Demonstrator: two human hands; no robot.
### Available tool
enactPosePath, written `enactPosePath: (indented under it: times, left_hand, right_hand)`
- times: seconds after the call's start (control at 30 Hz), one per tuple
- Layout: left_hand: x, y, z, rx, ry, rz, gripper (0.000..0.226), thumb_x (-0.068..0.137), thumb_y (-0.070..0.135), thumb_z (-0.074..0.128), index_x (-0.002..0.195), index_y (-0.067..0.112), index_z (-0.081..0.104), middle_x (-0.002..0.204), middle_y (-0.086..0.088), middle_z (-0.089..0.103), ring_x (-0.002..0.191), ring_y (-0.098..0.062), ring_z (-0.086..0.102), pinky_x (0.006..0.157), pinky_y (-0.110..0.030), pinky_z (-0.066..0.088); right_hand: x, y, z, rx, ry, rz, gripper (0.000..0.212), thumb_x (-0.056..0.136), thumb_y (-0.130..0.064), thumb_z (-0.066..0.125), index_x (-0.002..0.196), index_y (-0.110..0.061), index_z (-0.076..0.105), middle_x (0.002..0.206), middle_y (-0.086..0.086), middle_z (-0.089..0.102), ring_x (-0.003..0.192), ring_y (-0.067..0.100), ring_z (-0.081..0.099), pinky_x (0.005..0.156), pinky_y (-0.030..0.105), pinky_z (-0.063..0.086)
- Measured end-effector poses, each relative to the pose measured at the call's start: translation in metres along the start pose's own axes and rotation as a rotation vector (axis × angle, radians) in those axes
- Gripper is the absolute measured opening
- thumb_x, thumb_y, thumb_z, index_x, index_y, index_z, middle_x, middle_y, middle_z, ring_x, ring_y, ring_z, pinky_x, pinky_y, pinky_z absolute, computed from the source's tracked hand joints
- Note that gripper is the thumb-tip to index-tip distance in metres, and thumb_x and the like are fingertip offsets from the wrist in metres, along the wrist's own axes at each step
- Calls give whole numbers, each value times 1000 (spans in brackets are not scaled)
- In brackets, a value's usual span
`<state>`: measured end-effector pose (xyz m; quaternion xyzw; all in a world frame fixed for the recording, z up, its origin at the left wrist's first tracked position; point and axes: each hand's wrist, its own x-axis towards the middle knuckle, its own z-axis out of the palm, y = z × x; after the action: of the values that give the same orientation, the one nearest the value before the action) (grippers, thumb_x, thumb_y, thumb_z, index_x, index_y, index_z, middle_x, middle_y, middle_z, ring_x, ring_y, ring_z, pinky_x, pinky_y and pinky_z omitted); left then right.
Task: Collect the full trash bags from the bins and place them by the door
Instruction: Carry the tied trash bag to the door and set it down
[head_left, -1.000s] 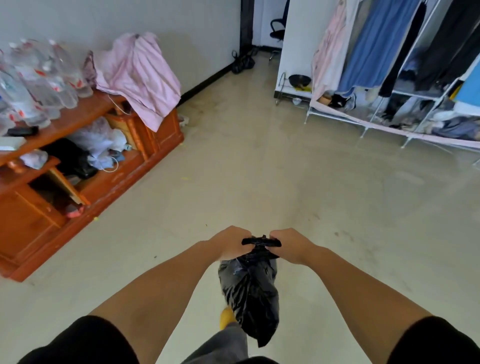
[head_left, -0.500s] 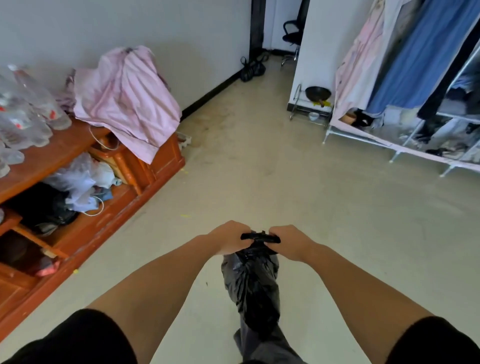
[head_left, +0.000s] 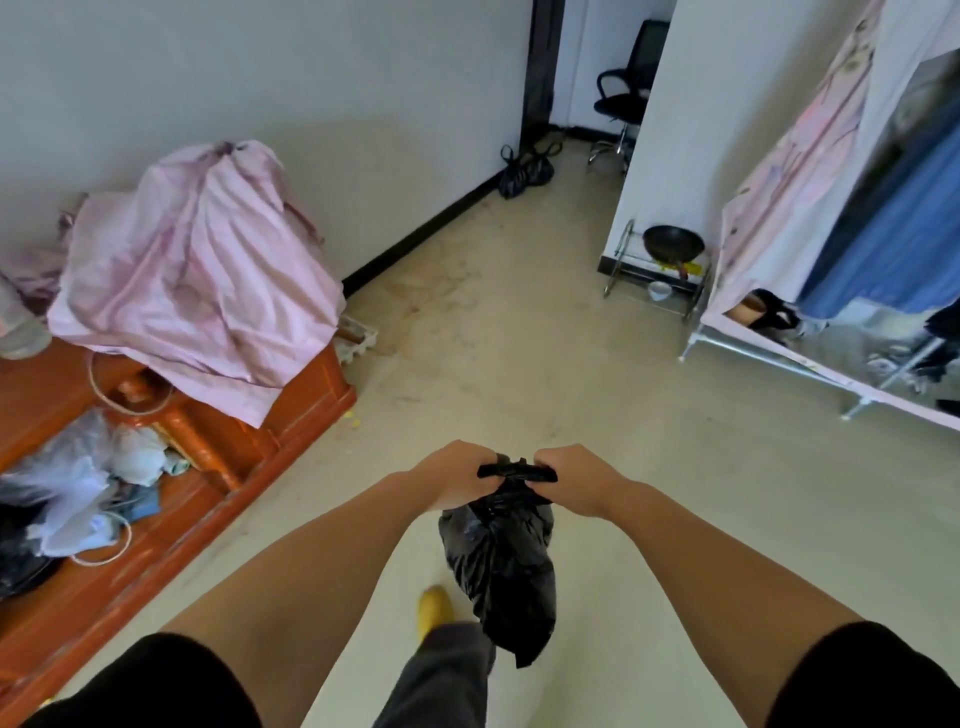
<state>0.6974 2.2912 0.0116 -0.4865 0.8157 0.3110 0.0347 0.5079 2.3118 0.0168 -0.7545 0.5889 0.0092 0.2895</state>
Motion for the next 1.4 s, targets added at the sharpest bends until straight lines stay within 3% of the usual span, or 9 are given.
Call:
enactPosePath:
  times: [0.07, 0.23, 0.37, 0.57, 0.7, 0.87, 1.07, 1.4]
  left_hand:
    - [47, -23, -25, 3, 4, 7, 20, 93, 23, 46, 93, 8, 59, 82, -9, 60, 77, -25, 56, 66, -34, 39]
    - [155, -82, -113, 49, -2, 19, 18, 94, 26, 47, 81, 14, 51, 77, -3, 55, 77, -24, 53, 68, -34, 39]
    - [234, -119, -184, 63, -6, 46, 21, 94, 26, 47, 76, 16, 46, 66, 6, 44, 73, -22, 48, 64, -31, 35]
    - [350, -161, -255, 43, -20, 46, 21, 95, 24, 46, 75, 19, 46, 65, 7, 44, 71, -22, 48, 63, -31, 35]
    - [443, -186, -306, 66, 4, 12, 30, 95, 25, 46, 65, 23, 39, 66, 3, 44, 70, -23, 47, 64, -32, 35]
    - [564, -206, -375, 12, 55, -41, 32, 93, 24, 47, 62, 24, 38, 65, 3, 44, 70, -22, 47, 64, -31, 35]
    - [690, -218, -468, 14, 84, -8, 18, 95, 24, 45, 78, 19, 46, 71, 4, 46, 73, -18, 46, 67, -29, 36]
    - [911, -307, -614, 82, 70, 46, 21, 94, 26, 47, 78, 13, 49, 74, 1, 48, 74, -20, 49, 67, -29, 37]
  right_hand:
    - [54, 11, -20, -10, 2, 6, 28, 92, -24, 51, 67, -18, 41, 69, 0, 48, 71, 23, 48, 58, 31, 32]
    - [182, 19, -80, 46, 18, 26, 31, 92, -28, 52, 64, -22, 40, 66, -4, 47, 69, 22, 47, 58, 30, 33]
    - [273, 23, -132, 87, 53, 29, 25, 93, -28, 51, 74, -13, 47, 64, -5, 45, 68, 22, 47, 57, 29, 32]
    - [400, 51, -200, 49, 20, 40, 25, 92, -28, 52, 70, -18, 44, 72, 2, 52, 71, 23, 50, 64, 33, 37]
    - [491, 81, -250, 52, 20, 22, 30, 92, -29, 52, 65, -23, 41, 67, -2, 49, 70, 23, 50, 64, 33, 38]
    - [603, 122, -338, -5, 3, -27, 22, 93, -29, 51, 77, -14, 48, 73, 0, 51, 73, 22, 50, 66, 33, 38]
    - [725, 162, -439, -80, 1, -58, 33, 94, -27, 50, 64, -22, 38, 79, 6, 53, 75, 22, 49, 67, 32, 37]
    - [967, 212, -552, -49, 73, -22, 32, 92, -27, 53, 63, -24, 39, 73, 2, 51, 72, 22, 49, 64, 33, 35]
